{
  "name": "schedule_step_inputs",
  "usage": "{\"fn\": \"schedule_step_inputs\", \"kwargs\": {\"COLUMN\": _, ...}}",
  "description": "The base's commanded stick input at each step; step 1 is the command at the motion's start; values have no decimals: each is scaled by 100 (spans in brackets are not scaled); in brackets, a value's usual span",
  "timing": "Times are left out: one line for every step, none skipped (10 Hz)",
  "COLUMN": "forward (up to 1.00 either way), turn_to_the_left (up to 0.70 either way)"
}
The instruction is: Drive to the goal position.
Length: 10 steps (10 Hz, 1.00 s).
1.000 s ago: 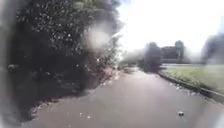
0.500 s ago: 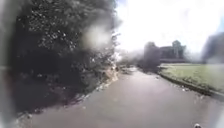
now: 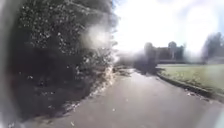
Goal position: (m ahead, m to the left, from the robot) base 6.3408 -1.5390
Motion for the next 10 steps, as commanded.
{"fn": "schedule_step_inputs", "kwargs": {"forward": 45, "turn_to_the_left": -27}}
{"fn": "schedule_step_inputs", "kwargs": {"forward": 0, "turn_to_the_left": -45}}
{"fn": "schedule_step_inputs", "kwargs": {"forward": 0, "turn_to_the_left": -45}}
{"fn": "schedule_step_inputs", "kwargs": {"forward": 0, "turn_to_the_left": -45}}
{"fn": "schedule_step_inputs", "kwargs": {"forward": 0, "turn_to_the_left": -45}}
{"fn": "schedule_step_inputs", "kwargs": {"forward": 0, "turn_to_the_left": -45}}
{"fn": "schedule_step_inputs", "kwargs": {"forward": 0, "turn_to_the_left": -45}}
{"fn": "schedule_step_inputs", "kwargs": {"forward": 9, "turn_to_the_left": -41}}
{"fn": "schedule_step_inputs", "kwargs": {"forward": 36, "turn_to_the_left": -31}}
{"fn": "schedule_step_inputs", "kwargs": {"forward": 45, "turn_to_the_left": -27}}
